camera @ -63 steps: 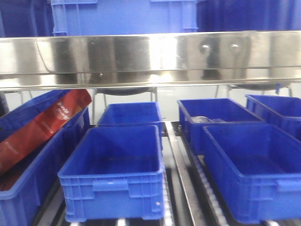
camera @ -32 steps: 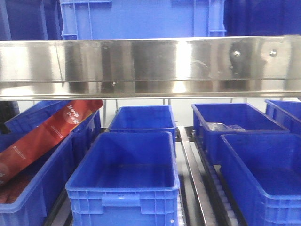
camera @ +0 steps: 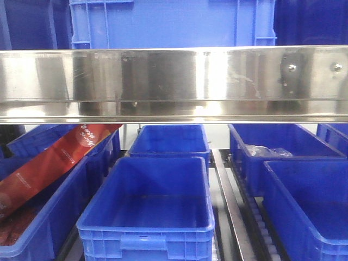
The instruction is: Place valve from conveyor to right shelf box
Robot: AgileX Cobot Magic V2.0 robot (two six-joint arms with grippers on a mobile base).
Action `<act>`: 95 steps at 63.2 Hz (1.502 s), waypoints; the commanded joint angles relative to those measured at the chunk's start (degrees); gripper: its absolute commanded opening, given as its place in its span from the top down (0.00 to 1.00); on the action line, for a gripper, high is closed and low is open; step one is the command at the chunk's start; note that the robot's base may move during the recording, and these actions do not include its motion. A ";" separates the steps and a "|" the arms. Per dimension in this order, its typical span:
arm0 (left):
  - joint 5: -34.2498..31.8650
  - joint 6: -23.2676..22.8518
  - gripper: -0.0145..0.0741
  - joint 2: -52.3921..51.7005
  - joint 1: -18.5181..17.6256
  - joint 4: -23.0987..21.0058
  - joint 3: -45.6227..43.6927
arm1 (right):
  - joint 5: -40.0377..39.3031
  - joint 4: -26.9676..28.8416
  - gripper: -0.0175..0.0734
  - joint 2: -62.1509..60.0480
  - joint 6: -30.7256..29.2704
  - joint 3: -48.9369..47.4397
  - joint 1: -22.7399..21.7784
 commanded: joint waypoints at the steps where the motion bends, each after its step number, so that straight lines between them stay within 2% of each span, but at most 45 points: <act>1: -3.24 -0.42 0.96 -0.83 0.05 -0.31 -0.83 | -3.47 -0.17 0.98 -1.05 -0.49 -1.15 -0.10; 52: -3.24 -0.42 0.96 -0.83 0.05 -0.31 -0.83 | -3.47 -0.17 0.98 -1.05 -0.49 -1.15 -0.10; 90: -3.48 -0.42 0.96 -0.72 0.05 -0.31 -0.83 | -9.45 -0.03 0.98 -1.05 -0.49 -1.15 -0.10; 95: -5.09 -0.42 0.96 -0.64 0.05 -1.82 -0.83 | -9.47 0.29 0.98 -1.05 -0.49 -1.15 -0.10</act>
